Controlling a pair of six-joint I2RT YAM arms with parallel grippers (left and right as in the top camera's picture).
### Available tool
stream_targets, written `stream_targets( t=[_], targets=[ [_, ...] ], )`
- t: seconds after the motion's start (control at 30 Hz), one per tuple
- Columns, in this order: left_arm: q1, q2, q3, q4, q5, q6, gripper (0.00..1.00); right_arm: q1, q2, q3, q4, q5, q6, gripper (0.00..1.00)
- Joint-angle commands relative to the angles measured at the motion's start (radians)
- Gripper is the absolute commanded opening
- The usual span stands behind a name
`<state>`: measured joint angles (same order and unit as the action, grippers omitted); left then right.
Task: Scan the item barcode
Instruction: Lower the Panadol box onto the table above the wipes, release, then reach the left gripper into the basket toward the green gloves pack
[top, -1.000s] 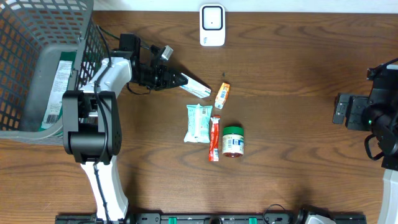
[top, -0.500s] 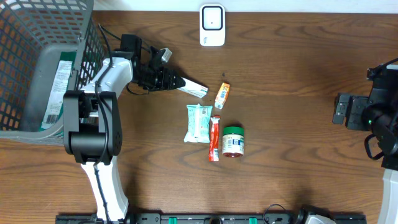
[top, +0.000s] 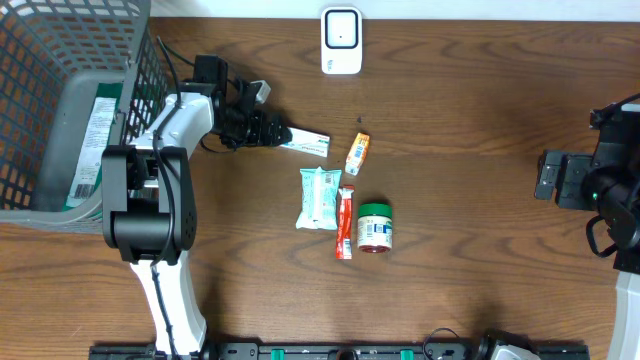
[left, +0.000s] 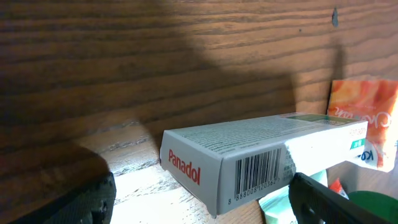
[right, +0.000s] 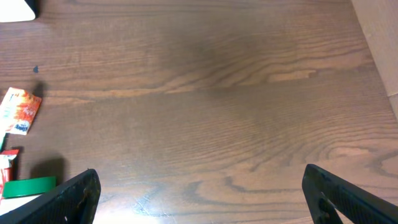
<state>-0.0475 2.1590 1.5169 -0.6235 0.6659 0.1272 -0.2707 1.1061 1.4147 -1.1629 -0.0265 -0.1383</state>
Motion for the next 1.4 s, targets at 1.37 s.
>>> stream_targets(
  t=[1.37],
  targets=[
    [0.665, -0.09, 0.161, -0.263, -0.36, -0.051, 0.98, -0.007, 0.0, 0.011, -0.001, -0.001, 0.01, 0.99]
  ],
)
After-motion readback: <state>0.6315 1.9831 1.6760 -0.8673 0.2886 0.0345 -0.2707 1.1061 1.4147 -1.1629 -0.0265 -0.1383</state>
